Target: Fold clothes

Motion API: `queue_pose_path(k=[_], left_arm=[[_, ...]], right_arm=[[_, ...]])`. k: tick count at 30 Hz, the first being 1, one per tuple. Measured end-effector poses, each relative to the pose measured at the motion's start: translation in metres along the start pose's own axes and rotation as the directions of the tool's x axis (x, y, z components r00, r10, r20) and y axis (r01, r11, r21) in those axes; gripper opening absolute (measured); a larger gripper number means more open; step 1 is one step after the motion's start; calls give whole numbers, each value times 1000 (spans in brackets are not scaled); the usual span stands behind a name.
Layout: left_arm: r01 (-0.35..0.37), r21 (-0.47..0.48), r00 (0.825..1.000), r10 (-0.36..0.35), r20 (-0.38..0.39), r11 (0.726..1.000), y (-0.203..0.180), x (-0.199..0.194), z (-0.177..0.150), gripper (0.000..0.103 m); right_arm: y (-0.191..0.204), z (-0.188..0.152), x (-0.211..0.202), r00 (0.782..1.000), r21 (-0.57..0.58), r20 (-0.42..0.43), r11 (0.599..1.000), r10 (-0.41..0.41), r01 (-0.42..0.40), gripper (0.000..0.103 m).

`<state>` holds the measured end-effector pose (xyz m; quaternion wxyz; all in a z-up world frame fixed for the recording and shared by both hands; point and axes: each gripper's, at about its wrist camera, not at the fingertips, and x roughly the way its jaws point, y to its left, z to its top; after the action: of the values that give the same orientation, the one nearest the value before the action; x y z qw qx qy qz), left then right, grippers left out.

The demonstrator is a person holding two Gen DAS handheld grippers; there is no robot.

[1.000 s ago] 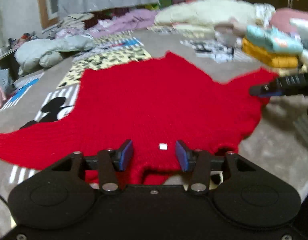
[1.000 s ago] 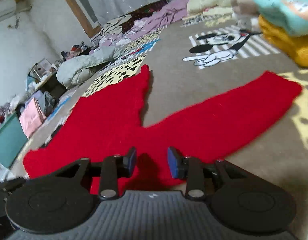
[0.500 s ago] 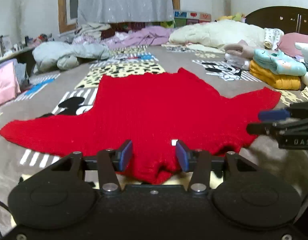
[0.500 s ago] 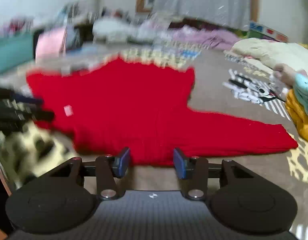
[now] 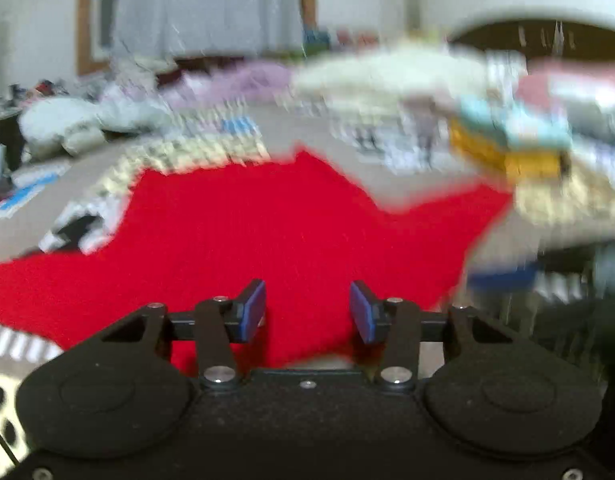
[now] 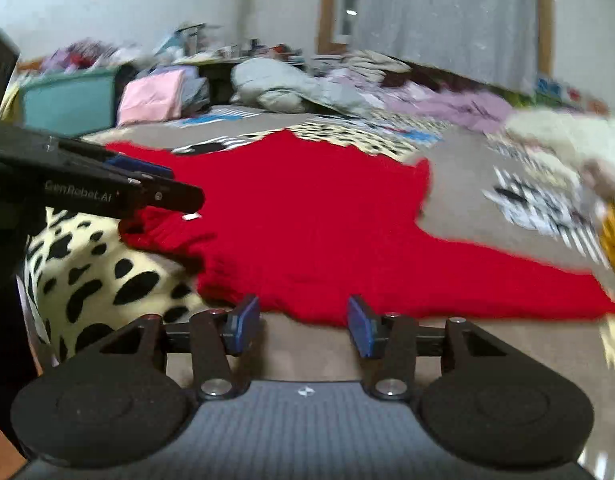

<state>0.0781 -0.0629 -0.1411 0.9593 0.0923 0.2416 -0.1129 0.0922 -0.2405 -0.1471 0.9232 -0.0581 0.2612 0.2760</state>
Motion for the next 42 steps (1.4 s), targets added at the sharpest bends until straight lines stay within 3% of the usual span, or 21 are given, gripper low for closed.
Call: queue_pose_path(k=[3,4,7,9,11,13,14,17,22,24,26,34,38,42], left_arm=[[-64,182,998,66,-6,981,-34,6,-17,39],[-57,186,998,61,-12,981,-36,4,-15,37],[-7,116,999,13,-46,993,-20,-2,-3,36],[-23,63,1000,24,-15,998,-6,-15,1,37],[-76,-19,997,77,5,997,12,-24,3,36],[-103,-94,994,98,-55,990,31,-17,-1,36],[-91,-101,985,75,-152,991,36,-5,-6,37],[-74,24,985,76,-153,997,22,-5,-6,44],[16,-121,993,-31,-118,993,28,-1,25,44],[43,-158,991,-62,-120,986,31,9,41,44],[41,-180,990,-64,-128,983,31,24,62,44],[66,-151,984,-89,-155,986,12,93,134,45],[81,-153,978,-108,-176,985,-4,132,154,45],[51,-137,976,-79,-203,989,-17,168,164,45]], right_arm=[[-23,-3,-9,1000,190,8,982,-6,4,50],[-31,-6,-9,1000,250,12,968,-4,1,50],[-55,-16,-3,1000,450,19,893,13,-20,52],[-68,-25,0,998,562,54,825,42,-65,55],[-73,-30,2,994,616,84,781,63,-102,61],[-76,-33,5,991,645,109,753,78,-130,67],[-75,-33,6,990,648,115,749,83,-138,69],[-74,-31,12,990,654,120,744,77,-137,69],[-78,-27,19,990,677,126,724,63,-132,69],[-76,-26,20,991,666,119,736,57,-122,69],[-73,-24,21,992,642,112,758,57,-116,69],[-83,-25,27,987,639,139,753,85,-155,62],[-81,-23,30,987,623,142,767,81,-153,62],[-79,-20,32,986,621,146,769,75,-151,62]])
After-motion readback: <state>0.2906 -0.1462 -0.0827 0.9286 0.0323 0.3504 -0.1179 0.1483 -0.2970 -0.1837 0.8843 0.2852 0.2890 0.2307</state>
